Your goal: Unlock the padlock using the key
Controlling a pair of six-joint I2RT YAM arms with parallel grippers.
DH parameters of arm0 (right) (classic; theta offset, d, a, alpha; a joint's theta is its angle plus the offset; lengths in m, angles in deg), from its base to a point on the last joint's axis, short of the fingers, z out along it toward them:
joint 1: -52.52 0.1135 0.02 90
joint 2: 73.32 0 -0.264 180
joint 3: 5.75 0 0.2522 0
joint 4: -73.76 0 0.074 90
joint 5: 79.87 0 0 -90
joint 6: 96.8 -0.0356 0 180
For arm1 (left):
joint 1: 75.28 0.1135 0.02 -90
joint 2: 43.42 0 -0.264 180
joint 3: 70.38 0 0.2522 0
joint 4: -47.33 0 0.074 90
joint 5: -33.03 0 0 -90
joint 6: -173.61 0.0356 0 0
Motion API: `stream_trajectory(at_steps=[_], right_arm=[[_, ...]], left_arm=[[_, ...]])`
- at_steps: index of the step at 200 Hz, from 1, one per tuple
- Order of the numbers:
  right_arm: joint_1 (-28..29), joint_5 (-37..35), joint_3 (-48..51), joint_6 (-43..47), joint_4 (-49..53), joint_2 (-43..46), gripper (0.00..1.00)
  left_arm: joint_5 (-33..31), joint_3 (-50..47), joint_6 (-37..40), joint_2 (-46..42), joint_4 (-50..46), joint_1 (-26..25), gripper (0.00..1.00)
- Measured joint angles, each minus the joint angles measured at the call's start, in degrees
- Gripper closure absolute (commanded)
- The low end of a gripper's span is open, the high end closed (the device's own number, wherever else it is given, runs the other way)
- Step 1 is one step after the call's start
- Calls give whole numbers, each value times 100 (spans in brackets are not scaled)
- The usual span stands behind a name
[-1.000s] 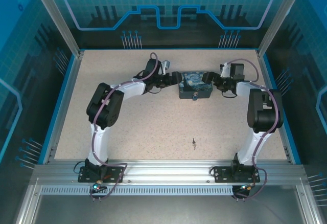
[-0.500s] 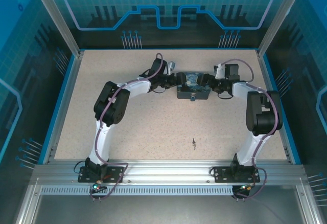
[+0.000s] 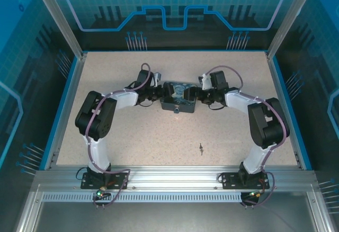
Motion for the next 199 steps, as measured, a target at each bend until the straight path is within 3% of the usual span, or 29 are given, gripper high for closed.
stream_trajectory(at_steps=[87, 125, 166, 199], right_arm=[[885, -2, 221, -361, -31, 79, 0], [1005, 87, 221, -321, 111, 103, 0], [992, -597, 286, -184, 741, 704, 0], [994, -1250, 518, -13, 1528, 1709, 7]], left_arm=[[-153, -1128, 120, -861, 227, 417, 14], [-155, -1167, 181, -1040, 227, 529, 5], [-638, -1187, 428, -1609, -195, 706, 1], [-1373, -1495, 737, -2868, -533, 767, 1]])
